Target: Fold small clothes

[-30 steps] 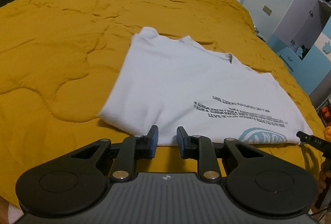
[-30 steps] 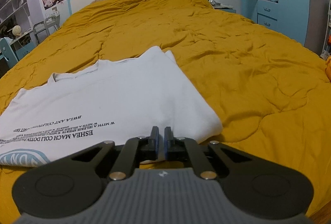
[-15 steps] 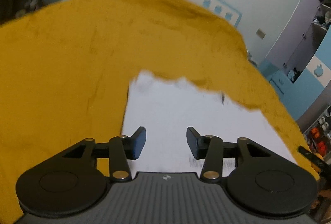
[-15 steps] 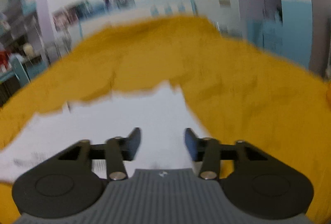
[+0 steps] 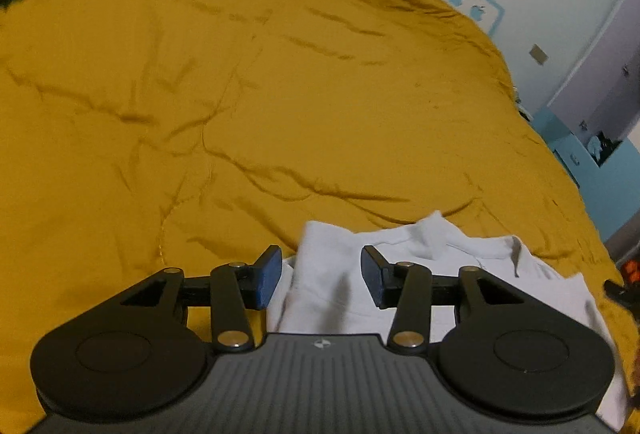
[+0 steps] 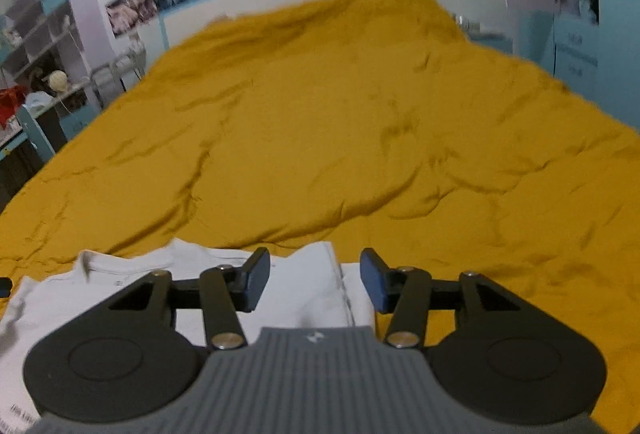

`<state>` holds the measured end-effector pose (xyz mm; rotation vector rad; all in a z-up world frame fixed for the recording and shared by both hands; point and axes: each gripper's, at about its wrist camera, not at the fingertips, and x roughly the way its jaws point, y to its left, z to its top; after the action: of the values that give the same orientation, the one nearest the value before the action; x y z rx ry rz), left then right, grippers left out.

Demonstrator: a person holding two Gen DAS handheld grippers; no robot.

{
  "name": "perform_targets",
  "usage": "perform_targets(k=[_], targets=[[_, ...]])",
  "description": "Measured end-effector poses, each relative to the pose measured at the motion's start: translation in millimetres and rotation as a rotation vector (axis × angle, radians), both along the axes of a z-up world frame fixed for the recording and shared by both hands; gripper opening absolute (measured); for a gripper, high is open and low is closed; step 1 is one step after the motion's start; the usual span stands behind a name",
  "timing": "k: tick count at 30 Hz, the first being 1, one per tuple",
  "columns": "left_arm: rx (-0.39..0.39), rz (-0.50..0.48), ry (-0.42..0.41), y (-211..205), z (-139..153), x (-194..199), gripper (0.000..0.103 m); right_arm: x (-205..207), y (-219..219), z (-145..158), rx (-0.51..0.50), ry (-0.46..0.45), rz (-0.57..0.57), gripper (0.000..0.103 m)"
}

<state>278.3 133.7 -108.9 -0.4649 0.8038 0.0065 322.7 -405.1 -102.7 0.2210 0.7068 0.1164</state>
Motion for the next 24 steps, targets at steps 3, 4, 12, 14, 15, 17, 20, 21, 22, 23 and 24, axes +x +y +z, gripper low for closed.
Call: perform_targets(k=[3, 4, 12, 14, 15, 17, 20, 21, 22, 23, 24], targets=[[0.002, 0.0, 0.018, 1.2, -8.8, 5.4, 0.053, 22.3, -1.1, -18.1, 0.043, 0.063, -0.026, 0.046], [0.002, -0.003, 0.02, 1.3, -10.6, 6.0, 0.053, 26.3, -1.4, -22.0, 0.054, 0.077, -0.028, 0.046], [-0.028, 0.003, -0.03, 10.3, -9.6, 5.6, 0.005, 22.7, 3.5, -22.9, 0.105, 0.063, -0.022, 0.007], [-0.014, 0.022, -0.058, 12.2, -4.4, 4.0, 0.004, 16.3, 1.5, -19.2, 0.106, 0.038, -0.05, 0.006], [0.003, 0.02, -0.042, 11.4, -5.7, 6.2, 0.004, 16.8, 0.6, -20.9, 0.106, 0.047, -0.055, 0.006], [0.045, 0.009, 0.01, 7.8, -16.3, 13.5, 0.004, 18.7, 1.8, -30.3, 0.075, 0.082, -0.069, 0.006], [0.139, 0.001, 0.039, 0.8, -28.4, 19.9, 0.003, 20.9, 1.2, -45.6, 0.058, 0.115, -0.096, 0.005], [0.147, 0.007, 0.038, -0.4, -28.7, 19.7, 0.003, 20.5, 1.2, -47.6, 0.057, 0.114, -0.1, 0.006], [0.147, 0.007, 0.041, 0.3, -27.7, 20.9, 0.003, 20.1, 2.5, -47.7, 0.05, 0.112, -0.101, 0.006], [0.137, 0.006, 0.048, 2.4, -26.1, 21.4, 0.005, 20.7, 3.4, -47.7, 0.043, 0.111, -0.097, 0.007], [0.125, 0.013, 0.052, 4.2, -22.5, 19.8, 0.008, 18.6, 4.3, -44.3, 0.033, 0.105, -0.099, 0.009]])
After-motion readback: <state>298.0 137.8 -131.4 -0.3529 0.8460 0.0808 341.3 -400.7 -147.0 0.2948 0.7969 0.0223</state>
